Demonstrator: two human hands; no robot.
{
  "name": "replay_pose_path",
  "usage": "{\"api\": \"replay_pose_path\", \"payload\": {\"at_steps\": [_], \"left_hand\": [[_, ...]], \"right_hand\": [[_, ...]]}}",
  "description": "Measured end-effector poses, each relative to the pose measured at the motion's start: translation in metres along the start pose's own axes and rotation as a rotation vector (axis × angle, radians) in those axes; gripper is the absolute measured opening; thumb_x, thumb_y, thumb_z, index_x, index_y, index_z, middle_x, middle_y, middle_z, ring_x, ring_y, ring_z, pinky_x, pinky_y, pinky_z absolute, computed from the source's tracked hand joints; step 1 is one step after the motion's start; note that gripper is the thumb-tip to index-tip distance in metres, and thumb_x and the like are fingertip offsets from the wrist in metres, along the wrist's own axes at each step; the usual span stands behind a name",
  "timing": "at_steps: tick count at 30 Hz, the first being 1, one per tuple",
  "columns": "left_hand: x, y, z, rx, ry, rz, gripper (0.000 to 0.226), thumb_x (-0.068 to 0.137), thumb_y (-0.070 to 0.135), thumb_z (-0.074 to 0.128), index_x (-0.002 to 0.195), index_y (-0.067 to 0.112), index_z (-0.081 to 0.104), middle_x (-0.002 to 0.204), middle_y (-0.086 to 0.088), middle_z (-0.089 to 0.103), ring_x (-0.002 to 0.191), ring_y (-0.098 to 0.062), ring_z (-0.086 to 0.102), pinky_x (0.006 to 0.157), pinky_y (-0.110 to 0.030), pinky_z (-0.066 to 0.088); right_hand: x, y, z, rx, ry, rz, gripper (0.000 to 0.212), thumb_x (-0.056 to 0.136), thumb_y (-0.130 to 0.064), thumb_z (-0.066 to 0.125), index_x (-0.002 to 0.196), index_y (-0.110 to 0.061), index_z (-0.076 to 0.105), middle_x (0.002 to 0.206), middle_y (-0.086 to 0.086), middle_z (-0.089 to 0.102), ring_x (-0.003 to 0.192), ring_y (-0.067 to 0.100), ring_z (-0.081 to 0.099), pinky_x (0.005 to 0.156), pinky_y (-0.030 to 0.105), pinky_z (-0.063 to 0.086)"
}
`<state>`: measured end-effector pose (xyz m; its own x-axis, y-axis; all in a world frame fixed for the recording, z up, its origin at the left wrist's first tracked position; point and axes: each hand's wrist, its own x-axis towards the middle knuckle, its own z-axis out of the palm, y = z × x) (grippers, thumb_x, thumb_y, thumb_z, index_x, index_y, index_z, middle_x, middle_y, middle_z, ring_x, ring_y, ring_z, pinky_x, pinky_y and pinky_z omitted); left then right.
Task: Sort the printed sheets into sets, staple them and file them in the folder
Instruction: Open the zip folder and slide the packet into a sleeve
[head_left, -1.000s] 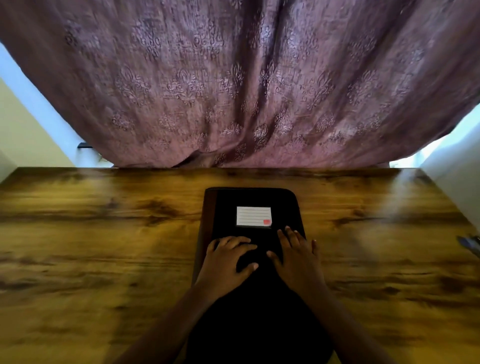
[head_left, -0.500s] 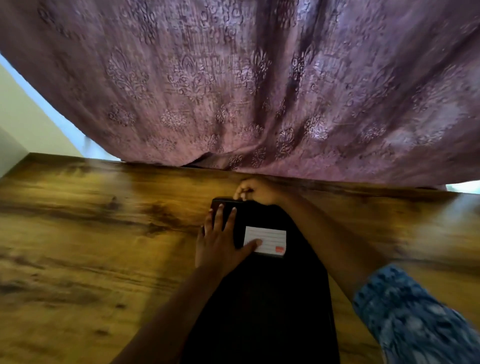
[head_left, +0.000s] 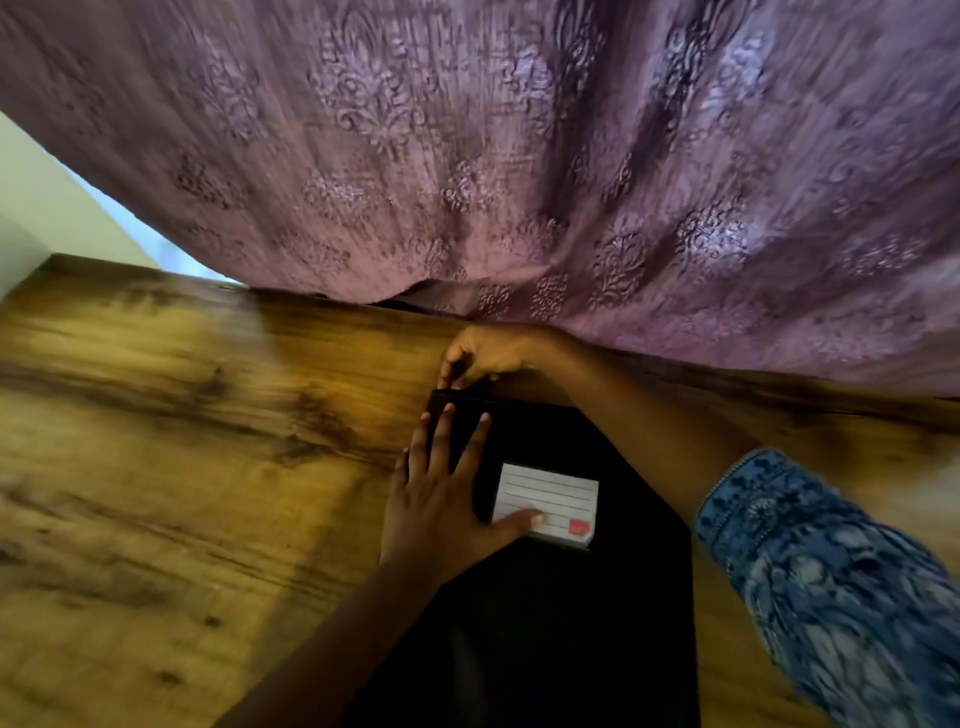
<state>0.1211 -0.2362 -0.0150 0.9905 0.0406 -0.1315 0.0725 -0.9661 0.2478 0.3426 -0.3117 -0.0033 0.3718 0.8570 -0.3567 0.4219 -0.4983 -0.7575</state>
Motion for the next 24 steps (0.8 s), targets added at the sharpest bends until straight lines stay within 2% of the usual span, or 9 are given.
{"api": "replay_pose_path", "payload": {"at_steps": [3,5,9,11,14,18,21,23,24], "left_hand": [[0.000,-0.001,0.001,0.005,0.016,0.012,0.110,0.062,0.095,0.029,0.147,0.043,-0.018,0.159,0.001,-0.020,0.146,-0.025,-0.016,0.117,-0.045,0.006],[0.000,-0.001,0.002,-0.006,0.029,0.012,0.110,0.061,0.096,0.028,0.148,0.042,-0.014,0.160,0.000,-0.017,0.146,-0.026,-0.013,0.116,-0.046,0.008],[0.000,-0.001,0.001,-0.006,0.038,0.015,0.112,0.056,0.099,0.013,0.149,0.040,-0.011,0.161,-0.002,-0.012,0.147,-0.026,-0.011,0.116,-0.047,0.008],[-0.001,-0.001,0.001,0.009,0.022,0.012,0.113,0.054,0.100,0.009,0.148,0.041,-0.014,0.160,-0.002,-0.015,0.146,-0.024,-0.015,0.117,-0.045,0.005],[-0.001,0.001,-0.002,0.009,0.027,0.007,0.113,0.054,0.100,0.007,0.149,0.041,-0.013,0.160,-0.002,-0.015,0.146,-0.023,-0.016,0.117,-0.046,0.005],[-0.001,0.001,-0.002,0.065,-0.008,0.033,0.102,0.058,0.099,0.006,0.145,0.050,-0.016,0.159,-0.007,-0.019,0.145,-0.029,-0.018,0.117,-0.048,0.002],[0.002,0.010,-0.005,0.098,0.029,0.093,0.089,0.071,0.089,0.019,0.148,0.050,0.001,0.159,-0.020,0.000,0.146,-0.038,-0.003,0.115,-0.054,0.007],[0.000,0.031,-0.003,0.108,0.077,0.257,0.081,0.075,0.078,0.033,0.148,0.044,0.021,0.156,-0.018,0.022,0.144,-0.038,0.016,0.112,-0.060,0.020],[-0.002,0.044,0.002,0.124,0.076,0.378,0.079,0.077,0.077,0.035,0.148,0.043,0.025,0.156,-0.013,0.026,0.144,-0.037,0.020,0.110,-0.062,0.023]], "right_hand": [[0.002,0.001,0.003,-0.018,0.002,-0.061,0.019,0.084,-0.003,0.066,0.103,-0.001,0.068,0.095,0.006,0.068,0.076,-0.004,0.057,0.078,0.017,0.045],[-0.002,0.003,0.005,-0.010,0.025,-0.070,0.018,0.084,-0.001,0.066,0.102,-0.003,0.068,0.095,0.007,0.068,0.079,0.000,0.058,0.079,0.019,0.046],[-0.022,0.017,0.004,-0.006,0.039,-0.023,0.019,0.084,0.004,0.063,0.102,0.000,0.067,0.092,0.004,0.065,0.064,-0.010,0.054,0.071,0.012,0.044],[-0.039,0.025,0.001,-0.037,0.026,0.027,0.021,0.084,0.005,0.061,0.104,0.001,0.067,0.093,0.006,0.064,0.068,-0.004,0.054,0.070,0.015,0.043],[-0.081,0.044,-0.008,-0.077,-0.008,0.100,0.022,0.082,0.006,0.062,0.104,0.002,0.067,0.099,0.008,0.064,0.078,0.000,0.057,0.079,0.020,0.044],[-0.159,0.079,-0.009,-0.008,0.023,0.219,0.024,0.068,-0.014,0.063,0.088,-0.028,0.065,0.100,0.000,0.065,0.097,0.024,0.060,0.092,0.035,0.045],[-0.185,0.090,0.003,0.087,0.131,0.242,0.028,0.065,-0.015,0.060,0.088,-0.030,0.065,0.099,0.001,0.064,0.090,0.028,0.061,0.084,0.040,0.050],[-0.186,0.087,0.004,0.134,0.158,0.264,0.026,0.064,-0.016,0.059,0.088,-0.027,0.065,0.099,0.010,0.063,0.076,0.028,0.058,0.065,0.030,0.049],[-0.184,0.084,0.003,0.146,0.145,0.258,0.026,0.063,-0.016,0.059,0.086,-0.027,0.065,0.097,0.011,0.062,0.072,0.024,0.056,0.060,0.025,0.046]]}}
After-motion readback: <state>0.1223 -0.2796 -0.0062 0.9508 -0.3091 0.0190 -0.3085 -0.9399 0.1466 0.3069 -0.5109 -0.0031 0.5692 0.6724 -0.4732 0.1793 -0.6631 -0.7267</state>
